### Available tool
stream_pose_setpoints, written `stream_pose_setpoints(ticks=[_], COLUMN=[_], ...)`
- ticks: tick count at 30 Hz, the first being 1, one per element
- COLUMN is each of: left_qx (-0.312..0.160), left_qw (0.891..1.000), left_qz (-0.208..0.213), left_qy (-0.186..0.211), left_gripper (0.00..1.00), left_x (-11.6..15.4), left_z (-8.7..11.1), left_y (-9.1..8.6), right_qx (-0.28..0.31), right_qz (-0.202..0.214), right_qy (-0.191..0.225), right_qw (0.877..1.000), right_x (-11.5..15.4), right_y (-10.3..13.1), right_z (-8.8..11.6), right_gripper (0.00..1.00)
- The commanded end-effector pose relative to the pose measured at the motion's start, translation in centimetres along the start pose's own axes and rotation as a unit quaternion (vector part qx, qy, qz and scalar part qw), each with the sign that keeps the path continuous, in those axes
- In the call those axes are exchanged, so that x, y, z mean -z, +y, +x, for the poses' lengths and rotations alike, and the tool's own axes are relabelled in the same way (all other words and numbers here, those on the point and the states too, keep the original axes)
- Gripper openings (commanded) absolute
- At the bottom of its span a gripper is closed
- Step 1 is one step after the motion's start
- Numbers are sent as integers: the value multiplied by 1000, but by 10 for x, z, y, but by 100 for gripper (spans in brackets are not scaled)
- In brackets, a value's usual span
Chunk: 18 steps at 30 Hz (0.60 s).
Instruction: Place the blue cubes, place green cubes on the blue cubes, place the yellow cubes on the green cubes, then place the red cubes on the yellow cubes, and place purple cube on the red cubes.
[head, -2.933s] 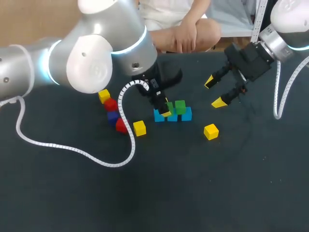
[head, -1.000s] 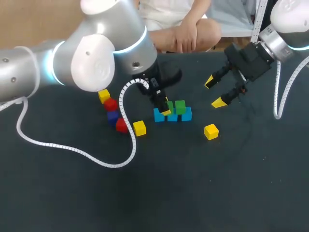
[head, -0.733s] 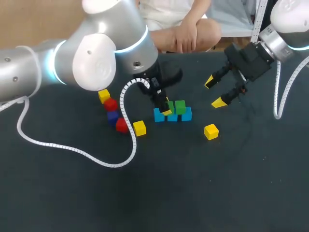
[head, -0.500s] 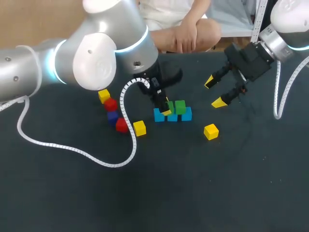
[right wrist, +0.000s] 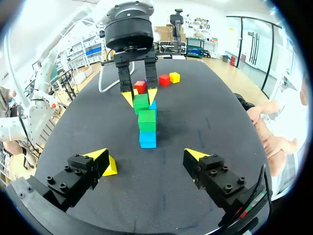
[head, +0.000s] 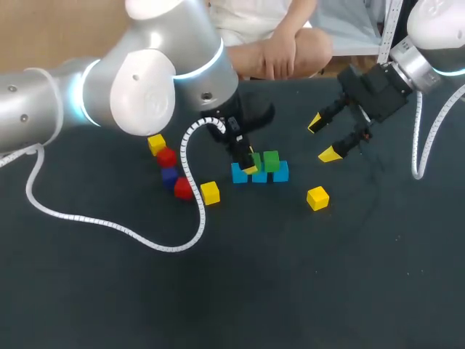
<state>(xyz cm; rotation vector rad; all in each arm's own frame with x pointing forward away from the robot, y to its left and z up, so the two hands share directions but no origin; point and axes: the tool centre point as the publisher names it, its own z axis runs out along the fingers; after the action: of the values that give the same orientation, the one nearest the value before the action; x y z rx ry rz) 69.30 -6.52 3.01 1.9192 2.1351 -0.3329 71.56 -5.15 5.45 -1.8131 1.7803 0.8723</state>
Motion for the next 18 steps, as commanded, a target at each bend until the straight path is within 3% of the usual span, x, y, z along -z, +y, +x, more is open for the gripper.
stream_pose_setpoints(ticks=[1,18], left_qx=[0,-5], left_qw=[1000,1000], left_qz=[-1,-16], left_qy=[1,8], left_gripper=[0,0], left_x=[1,16], left_z=[0,-3], left_y=[1,-2], right_qx=[0,0], right_qz=[1,1], right_qy=[0,0], right_qw=[1000,1000], right_x=[0,0], right_y=[1,1], right_z=[0,0], right_gripper=[100,100])
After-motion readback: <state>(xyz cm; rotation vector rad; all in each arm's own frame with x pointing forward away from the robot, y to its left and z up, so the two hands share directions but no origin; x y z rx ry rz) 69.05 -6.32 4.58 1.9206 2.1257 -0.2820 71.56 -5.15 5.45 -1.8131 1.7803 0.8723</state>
